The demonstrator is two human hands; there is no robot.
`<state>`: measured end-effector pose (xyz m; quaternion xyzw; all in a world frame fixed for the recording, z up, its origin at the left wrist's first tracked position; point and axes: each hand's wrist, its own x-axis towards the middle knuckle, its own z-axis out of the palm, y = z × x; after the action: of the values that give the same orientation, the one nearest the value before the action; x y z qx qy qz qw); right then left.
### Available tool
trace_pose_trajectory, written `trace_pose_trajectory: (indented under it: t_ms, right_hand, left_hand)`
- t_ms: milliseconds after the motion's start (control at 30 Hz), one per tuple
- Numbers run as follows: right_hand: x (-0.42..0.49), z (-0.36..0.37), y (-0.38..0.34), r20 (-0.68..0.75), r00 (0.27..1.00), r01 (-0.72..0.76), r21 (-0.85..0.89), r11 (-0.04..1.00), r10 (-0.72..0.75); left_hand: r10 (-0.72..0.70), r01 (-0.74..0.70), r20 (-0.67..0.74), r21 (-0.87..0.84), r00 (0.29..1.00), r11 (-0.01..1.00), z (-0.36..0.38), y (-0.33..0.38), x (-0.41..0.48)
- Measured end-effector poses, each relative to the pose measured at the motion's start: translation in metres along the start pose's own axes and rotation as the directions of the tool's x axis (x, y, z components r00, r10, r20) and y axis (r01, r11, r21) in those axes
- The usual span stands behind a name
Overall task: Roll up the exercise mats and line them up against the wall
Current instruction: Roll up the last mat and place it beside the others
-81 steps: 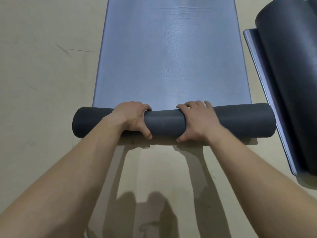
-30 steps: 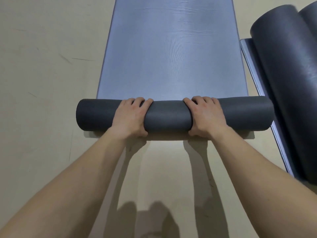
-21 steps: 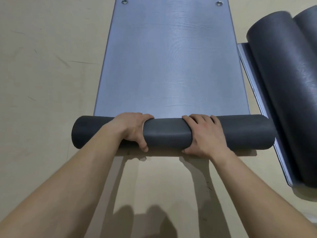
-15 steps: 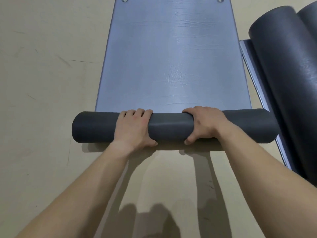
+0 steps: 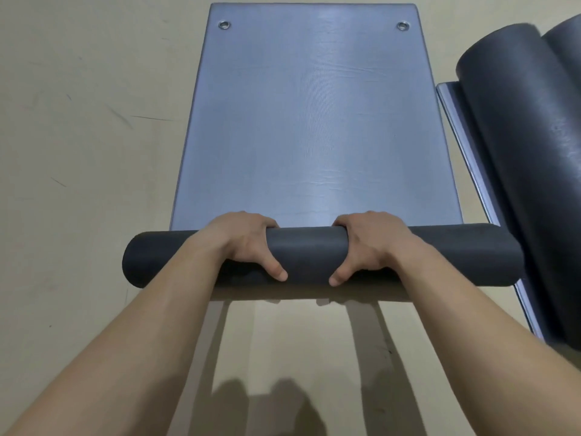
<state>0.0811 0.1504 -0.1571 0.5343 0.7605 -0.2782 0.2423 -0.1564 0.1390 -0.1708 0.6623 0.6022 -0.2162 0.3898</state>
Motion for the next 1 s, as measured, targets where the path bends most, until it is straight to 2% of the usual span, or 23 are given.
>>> trace_pose_trajectory:
  t_ms: [67, 133, 200, 233, 267, 333, 367, 400, 433, 500, 533, 600, 667, 733, 800, 833, 933, 1000]
  right_hand:
    - [-0.007, 0.017, 0.000, -0.168, 0.986, 0.010, -0.031, 0.999, -0.015]
    - [-0.019, 0.039, -0.003, -0.363, 0.932, -0.005, -0.064, 0.998, -0.019]
    - [-0.027, 0.052, -0.006, -0.427, 0.904, -0.014, -0.065, 0.998, -0.015]
    - [-0.026, 0.050, -0.006, -0.407, 0.913, 0.002, -0.057, 0.998, -0.025]
    - [-0.020, 0.042, -0.004, -0.377, 0.926, 0.027, -0.039, 0.999, -0.040]
    - [-0.002, 0.014, 0.002, -0.293, 0.954, 0.062, 0.006, 0.998, -0.058]
    - [0.005, 0.002, 0.004, -0.267, 0.961, 0.079, 0.028, 0.996, -0.068]
    - [0.011, -0.006, 0.005, -0.272, 0.960, 0.090, 0.055, 0.994, -0.072]
    - [0.014, -0.008, 0.007, -0.316, 0.947, 0.093, 0.085, 0.992, -0.062]
    - [0.010, 0.005, 0.006, -0.455, 0.891, 0.055, 0.130, 0.990, 0.010]
    - [0.005, 0.017, 0.004, -0.500, 0.865, 0.025, 0.101, 0.995, 0.029]
    - [0.001, 0.041, 0.003, -0.501, 0.865, -0.042, -0.066, 0.997, 0.003]
    - [0.010, 0.050, 0.006, -0.498, 0.867, -0.072, -0.172, 0.982, -0.024]
    - [0.021, 0.042, 0.008, -0.532, 0.845, -0.073, -0.207, 0.976, -0.050]
    - [0.027, 0.031, 0.011, -0.514, 0.855, -0.068, -0.237, 0.969, -0.066]
    - [0.029, 0.027, 0.012, -0.495, 0.866, -0.058, -0.246, 0.967, -0.074]
    - [0.032, 0.014, 0.010, -0.425, 0.901, -0.025, -0.253, 0.967, -0.088]
    - [0.032, 0.000, 0.008, -0.332, 0.939, 0.010, -0.235, 0.972, -0.090]
  left_hand:
    - [0.001, -0.002, -0.035, -0.035, 0.999, 0.999, 0.002, 0.002, 0.001]
    - [-0.001, -0.003, -0.098, -0.040, 0.995, 0.999, 0.003, 0.003, -0.003]
    - [0.000, -0.002, -0.240, -0.006, 0.971, 1.000, 0.013, 0.001, -0.012]
    - [-0.016, 0.021, -0.373, 0.009, 0.928, 1.000, 0.023, -0.001, -0.018]
    - [-0.052, 0.055, -0.538, -0.011, 0.842, 0.998, 0.037, 0.000, -0.022]
    - [-0.092, 0.044, -0.800, -0.082, 0.593, 0.996, 0.068, 0.006, -0.023]
    - [-0.086, 0.007, -0.871, -0.094, 0.483, 0.996, 0.079, 0.010, -0.018]
    - [-0.086, -0.035, -0.900, -0.111, 0.428, 0.993, 0.084, 0.014, -0.011]
    - [-0.101, -0.068, -0.895, -0.145, 0.434, 0.987, 0.080, 0.015, -0.004]
    - [-0.156, -0.102, -0.837, -0.244, 0.524, 0.964, 0.057, 0.016, 0.003]
    - [-0.184, -0.115, -0.797, -0.301, 0.575, 0.947, 0.042, 0.015, 0.006]
    - [-0.202, -0.132, -0.727, -0.374, 0.657, 0.918, 0.019, 0.012, 0.012]
    - [-0.119, -0.131, -0.681, -0.304, 0.723, 0.944, 0.015, 0.012, 0.014]
    - [-0.008, -0.088, -0.607, -0.128, 0.795, 0.988, 0.026, 0.009, 0.009]
    - [0.079, 0.025, -0.578, 0.170, 0.812, 0.985, 0.047, 0.004, 0.007]
    - [0.096, 0.073, -0.582, 0.259, 0.807, 0.963, 0.056, 0.004, 0.008]
    - [0.076, 0.108, -0.636, 0.245, 0.768, 0.963, 0.055, 0.010, 0.015]
    - [0.093, 0.082, -0.605, 0.255, 0.791, 0.963, 0.038, 0.011, 0.016]
